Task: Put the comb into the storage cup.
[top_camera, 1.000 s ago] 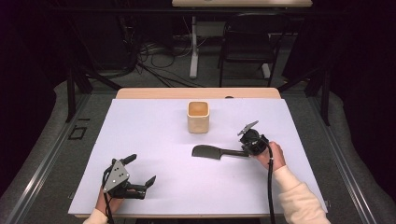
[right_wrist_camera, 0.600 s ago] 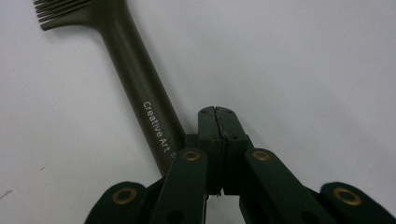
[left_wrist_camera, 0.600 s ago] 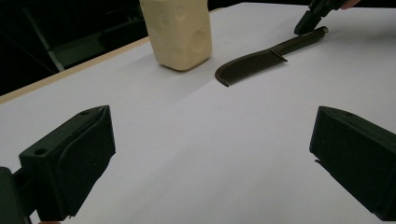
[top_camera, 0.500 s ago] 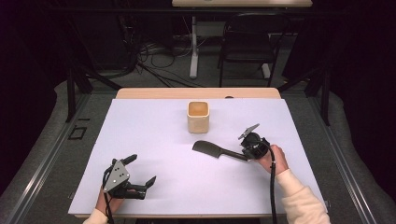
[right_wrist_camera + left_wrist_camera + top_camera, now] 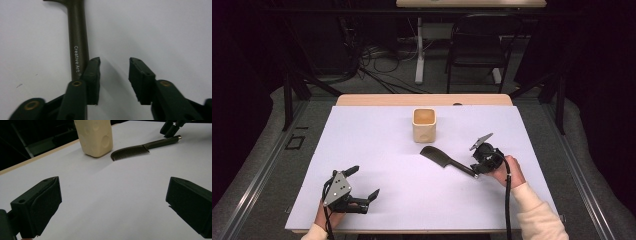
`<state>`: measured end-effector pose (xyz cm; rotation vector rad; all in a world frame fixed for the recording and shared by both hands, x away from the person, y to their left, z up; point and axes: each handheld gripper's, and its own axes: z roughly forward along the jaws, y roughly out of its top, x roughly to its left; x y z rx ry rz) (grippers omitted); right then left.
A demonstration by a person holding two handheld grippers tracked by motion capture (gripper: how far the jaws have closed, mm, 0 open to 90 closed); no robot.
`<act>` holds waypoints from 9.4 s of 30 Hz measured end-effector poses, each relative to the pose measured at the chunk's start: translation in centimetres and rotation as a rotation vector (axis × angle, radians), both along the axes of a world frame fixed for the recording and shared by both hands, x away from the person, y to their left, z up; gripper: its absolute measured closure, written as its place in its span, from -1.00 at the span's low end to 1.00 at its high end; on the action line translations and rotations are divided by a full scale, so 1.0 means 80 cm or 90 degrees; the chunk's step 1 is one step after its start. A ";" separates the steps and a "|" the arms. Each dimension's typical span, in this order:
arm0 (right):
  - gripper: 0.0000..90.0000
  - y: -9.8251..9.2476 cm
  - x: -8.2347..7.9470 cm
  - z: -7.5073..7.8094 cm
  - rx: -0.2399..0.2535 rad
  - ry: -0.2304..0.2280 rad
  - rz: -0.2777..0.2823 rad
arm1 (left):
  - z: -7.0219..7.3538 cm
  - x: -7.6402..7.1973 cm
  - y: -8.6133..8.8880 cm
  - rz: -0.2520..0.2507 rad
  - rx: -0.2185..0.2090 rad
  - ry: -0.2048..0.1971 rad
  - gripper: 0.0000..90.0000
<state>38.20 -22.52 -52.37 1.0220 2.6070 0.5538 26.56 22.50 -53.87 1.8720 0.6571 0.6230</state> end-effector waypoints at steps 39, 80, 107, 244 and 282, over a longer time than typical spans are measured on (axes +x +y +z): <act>-1.00 0.011 -0.005 0.022 0.029 0.002 0.061 | -0.001 0.001 -0.002 -0.006 0.000 0.002 -1.00; -0.16 0.085 0.004 0.022 -0.051 -0.005 0.116 | -0.001 0.002 -0.003 -0.001 0.004 0.003 -1.00; 0.44 0.122 0.041 0.007 -0.179 0.086 0.137 | -0.001 0.003 -0.003 -0.004 0.007 0.007 -0.99; 0.60 0.039 -0.001 0.071 0.118 -0.060 0.073 | -0.002 0.003 0.002 -0.001 -0.002 0.017 -0.99; 0.61 0.024 0.005 0.078 0.176 -0.172 0.024 | -0.002 0.004 0.001 -0.003 0.002 0.019 -0.99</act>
